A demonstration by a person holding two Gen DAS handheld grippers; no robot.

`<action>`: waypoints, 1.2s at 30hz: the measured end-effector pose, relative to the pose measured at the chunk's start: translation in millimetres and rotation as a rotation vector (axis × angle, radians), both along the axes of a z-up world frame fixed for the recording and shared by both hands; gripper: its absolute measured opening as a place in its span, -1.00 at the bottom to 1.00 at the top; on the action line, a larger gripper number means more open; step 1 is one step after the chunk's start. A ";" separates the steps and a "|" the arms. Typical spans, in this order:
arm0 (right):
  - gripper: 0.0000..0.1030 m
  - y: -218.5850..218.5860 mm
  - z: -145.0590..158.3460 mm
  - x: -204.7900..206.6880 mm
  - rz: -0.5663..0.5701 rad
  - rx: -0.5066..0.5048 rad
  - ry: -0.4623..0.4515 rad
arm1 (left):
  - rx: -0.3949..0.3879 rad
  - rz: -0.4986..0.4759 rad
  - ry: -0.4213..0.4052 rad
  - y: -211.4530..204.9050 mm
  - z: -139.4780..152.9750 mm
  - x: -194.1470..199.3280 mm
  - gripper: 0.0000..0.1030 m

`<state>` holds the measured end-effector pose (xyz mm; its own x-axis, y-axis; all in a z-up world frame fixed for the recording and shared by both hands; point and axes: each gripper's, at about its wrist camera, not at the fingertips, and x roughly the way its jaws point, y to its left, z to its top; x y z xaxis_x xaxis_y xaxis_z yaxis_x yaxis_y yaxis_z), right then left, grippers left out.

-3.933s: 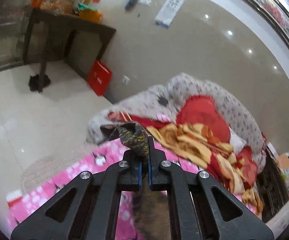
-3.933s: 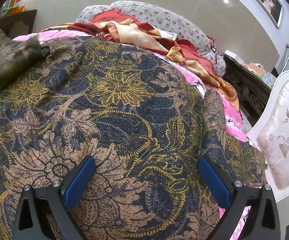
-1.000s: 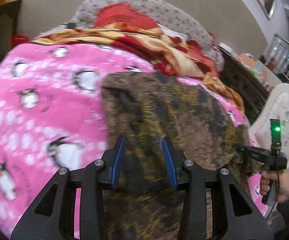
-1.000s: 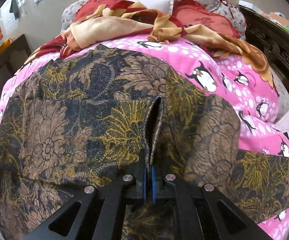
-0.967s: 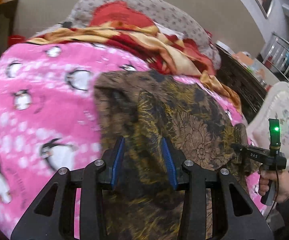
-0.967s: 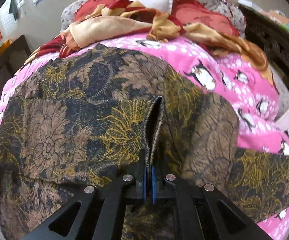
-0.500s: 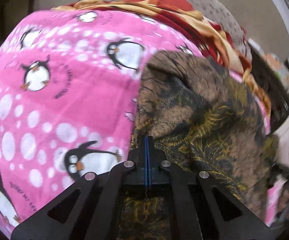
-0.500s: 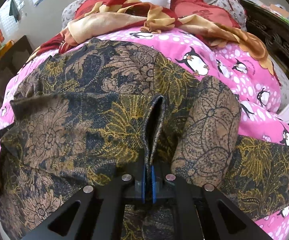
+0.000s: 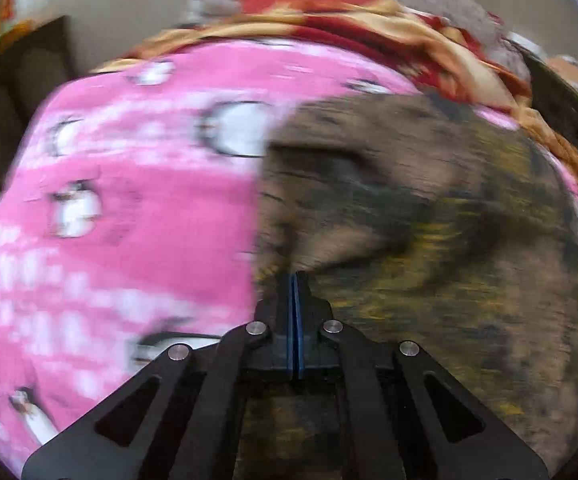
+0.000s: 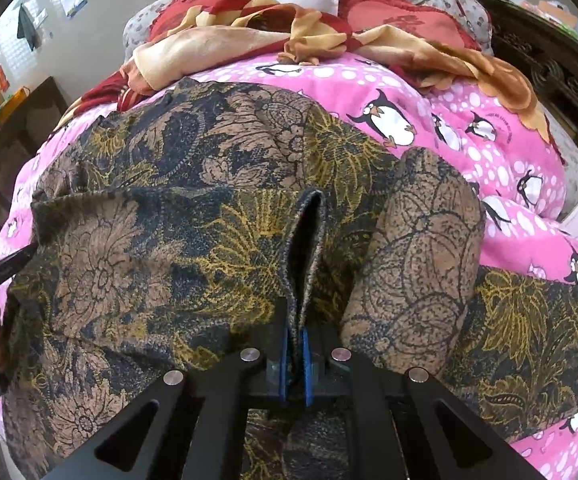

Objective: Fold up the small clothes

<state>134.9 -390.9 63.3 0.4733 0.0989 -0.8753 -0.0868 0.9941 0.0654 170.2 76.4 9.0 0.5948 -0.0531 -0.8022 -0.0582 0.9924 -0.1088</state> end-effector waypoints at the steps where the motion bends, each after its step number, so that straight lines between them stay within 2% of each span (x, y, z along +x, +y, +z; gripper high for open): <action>1: -0.94 -1.1 -0.5 -0.5 0.001 0.008 -0.002 | -0.022 -0.003 0.005 6.2 0.3 0.7 -0.94; 3: -0.94 -3.4 -1.7 -0.3 -0.001 0.025 -0.005 | 0.001 -0.022 0.010 5.4 7.2 1.5 -0.96; 5: -0.94 -3.7 -1.7 -0.3 -0.007 0.033 -0.005 | 0.044 0.006 -0.039 1.1 23.8 -3.1 -0.95; 7: -0.94 -3.5 -2.0 -0.1 -0.004 0.031 -0.005 | 0.017 0.033 -0.093 1.2 38.7 -7.9 -0.95; 8: -0.94 -3.4 -1.9 0.2 -0.002 0.030 -0.005 | -0.025 0.027 -0.121 -2.4 46.1 -9.6 -0.95; 10: -0.94 -3.8 -2.3 0.1 0.000 0.032 -0.006 | -0.071 -0.035 -0.133 -15.9 49.5 -6.8 -0.95; 12: -0.94 -4.4 -2.5 -0.2 -0.001 0.036 -0.006 | -0.066 -0.090 -0.080 -30.4 36.9 7.9 -0.95; 14: -0.94 -4.5 -2.1 -0.8 0.000 0.038 -0.004 | -0.019 -0.080 0.009 -33.6 12.2 28.7 -0.91; 15: -0.94 -4.6 -1.8 -1.2 0.001 0.036 -0.003 | -0.007 -0.061 0.011 -28.6 5.3 35.3 -0.89; 16: -0.94 -5.0 -0.6 -1.9 0.002 0.035 -0.004 | -0.031 -0.041 -0.009 -21.1 4.4 37.9 -0.90; 17: -0.94 -6.1 1.1 -3.0 0.002 0.033 -0.008 | -0.090 -0.007 -0.003 -12.3 4.5 41.2 -0.90; 19: -0.94 -11.0 5.3 -7.2 -0.009 0.041 -0.035 | -0.149 0.015 0.001 -6.3 8.1 39.2 -0.90; 24: -0.94 -32.9 8.0 -16.0 -0.036 0.179 -0.056 | -0.228 -0.025 -0.056 -2.8 22.4 7.4 -0.90; 27: -0.94 -47.3 5.0 -17.4 -0.081 0.172 -0.049 | -0.261 -0.031 -0.084 -2.0 27.0 -14.0 -0.90; 29: -0.94 -55.9 1.5 -17.7 -0.103 0.146 -0.033 | -0.249 -0.041 -0.093 -2.9 27.2 -26.4 -0.90; 33: -0.94 -63.5 1.6 -11.6 -0.124 0.104 -0.025 | -0.232 -0.052 -0.054 -4.6 10.8 -33.4 -0.90; 36: -0.94 -57.0 -0.9 -5.5 -0.113 0.022 -0.009 | -0.274 -0.032 -0.044 1.8 0.8 -34.4 -0.90</action>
